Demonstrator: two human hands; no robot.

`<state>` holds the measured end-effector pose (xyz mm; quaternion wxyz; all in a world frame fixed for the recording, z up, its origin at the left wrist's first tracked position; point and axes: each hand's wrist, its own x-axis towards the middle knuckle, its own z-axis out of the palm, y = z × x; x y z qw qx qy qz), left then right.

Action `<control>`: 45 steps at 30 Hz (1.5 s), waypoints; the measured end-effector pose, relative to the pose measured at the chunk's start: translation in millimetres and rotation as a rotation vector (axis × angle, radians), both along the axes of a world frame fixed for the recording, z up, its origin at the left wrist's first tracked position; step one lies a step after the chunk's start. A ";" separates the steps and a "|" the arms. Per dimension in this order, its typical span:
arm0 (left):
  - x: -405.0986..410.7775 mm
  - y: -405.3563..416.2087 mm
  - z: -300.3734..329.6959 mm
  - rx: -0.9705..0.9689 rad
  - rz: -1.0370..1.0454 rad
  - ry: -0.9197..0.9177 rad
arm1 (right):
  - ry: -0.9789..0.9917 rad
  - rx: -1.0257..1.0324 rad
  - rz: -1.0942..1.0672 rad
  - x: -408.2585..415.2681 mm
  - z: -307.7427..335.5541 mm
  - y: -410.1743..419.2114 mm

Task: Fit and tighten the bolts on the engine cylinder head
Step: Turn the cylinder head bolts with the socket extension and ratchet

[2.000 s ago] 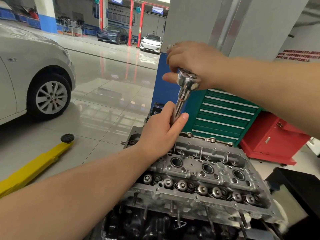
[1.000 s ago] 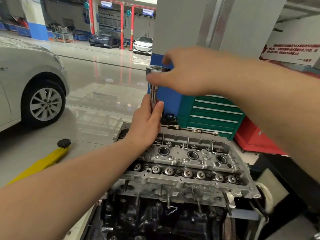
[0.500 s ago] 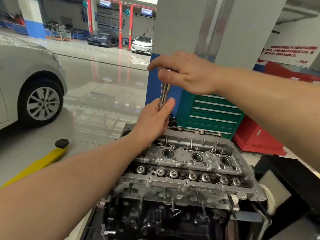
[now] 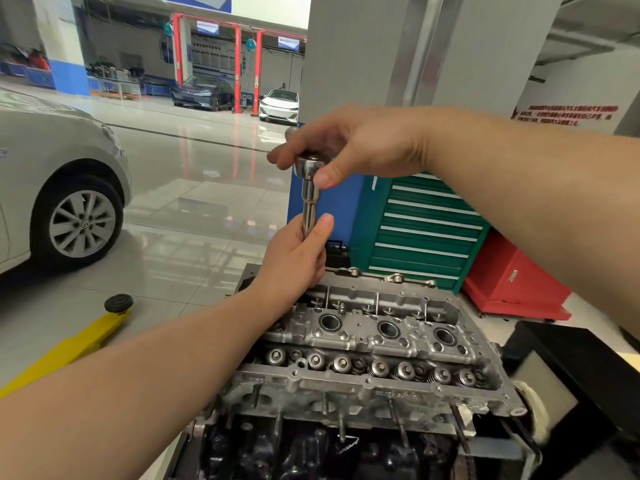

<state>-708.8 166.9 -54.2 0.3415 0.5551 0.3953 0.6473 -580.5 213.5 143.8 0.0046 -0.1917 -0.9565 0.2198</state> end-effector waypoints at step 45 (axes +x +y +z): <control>-0.9 -17.2 156.1 0.243 0.410 1.076 | -0.012 0.798 -0.520 30.8 -24.1 12.4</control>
